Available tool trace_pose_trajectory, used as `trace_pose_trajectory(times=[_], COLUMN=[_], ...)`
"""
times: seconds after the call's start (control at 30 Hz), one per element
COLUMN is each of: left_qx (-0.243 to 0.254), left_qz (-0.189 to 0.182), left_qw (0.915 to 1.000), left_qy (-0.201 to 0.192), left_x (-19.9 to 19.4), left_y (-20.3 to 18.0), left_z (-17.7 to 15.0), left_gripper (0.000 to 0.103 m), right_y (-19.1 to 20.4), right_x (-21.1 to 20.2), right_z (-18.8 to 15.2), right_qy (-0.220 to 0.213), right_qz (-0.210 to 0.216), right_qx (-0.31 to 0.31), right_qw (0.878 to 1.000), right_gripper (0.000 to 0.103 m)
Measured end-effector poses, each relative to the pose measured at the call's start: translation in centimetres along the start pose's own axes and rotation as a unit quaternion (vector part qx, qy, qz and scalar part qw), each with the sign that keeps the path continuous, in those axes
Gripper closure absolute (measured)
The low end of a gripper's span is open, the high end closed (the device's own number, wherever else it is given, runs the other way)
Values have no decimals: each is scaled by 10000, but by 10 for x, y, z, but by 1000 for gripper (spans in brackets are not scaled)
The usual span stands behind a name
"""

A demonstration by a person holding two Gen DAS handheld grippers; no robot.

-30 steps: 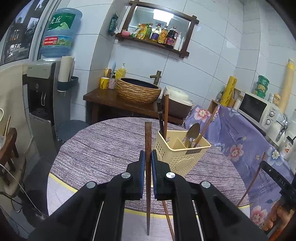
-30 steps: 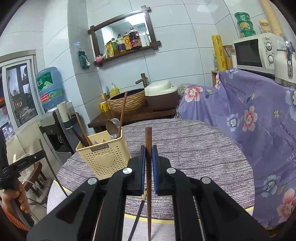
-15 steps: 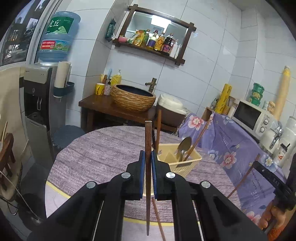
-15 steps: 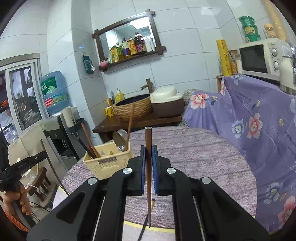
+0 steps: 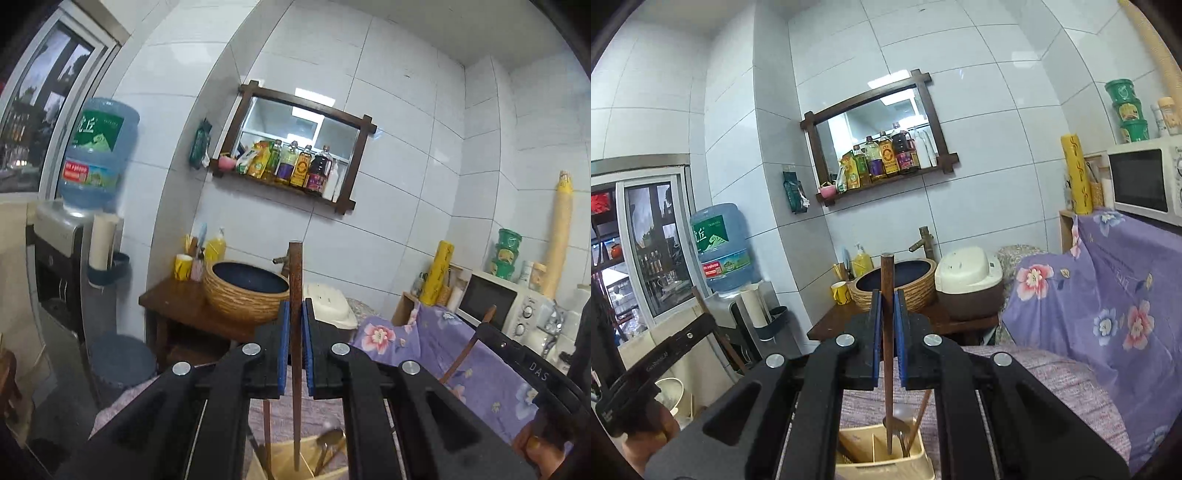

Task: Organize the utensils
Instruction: 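Open both tools to release the chopsticks into the basket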

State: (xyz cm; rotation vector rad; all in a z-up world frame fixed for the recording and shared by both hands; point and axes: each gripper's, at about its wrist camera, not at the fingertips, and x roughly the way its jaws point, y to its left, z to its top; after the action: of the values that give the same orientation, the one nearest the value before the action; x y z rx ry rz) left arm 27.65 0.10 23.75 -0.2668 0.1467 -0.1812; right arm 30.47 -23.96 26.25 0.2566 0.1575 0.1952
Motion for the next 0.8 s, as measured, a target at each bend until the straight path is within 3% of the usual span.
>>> trace_pose_trajectory(times=[0.37, 0.53, 0.8], left_qx=[115, 134, 201], left_qz=[173, 169, 88], left_qw=[9971, 9938, 9905], left_qy=[726, 1090, 1355], left_x=[40, 49, 50], left_y=[8, 15, 16], left_z=[-96, -119, -133], left_gripper=[95, 95, 92], right_y=[-2, -9, -17], right_x=[53, 65, 68], right_z=[-78, -102, -121], right_qy=[629, 916, 1022], right_qz=[-211, -199, -235], right_qx=[-210, -167, -93], right_qw=[9976, 9955, 9944], right_gripper=[95, 95, 93])
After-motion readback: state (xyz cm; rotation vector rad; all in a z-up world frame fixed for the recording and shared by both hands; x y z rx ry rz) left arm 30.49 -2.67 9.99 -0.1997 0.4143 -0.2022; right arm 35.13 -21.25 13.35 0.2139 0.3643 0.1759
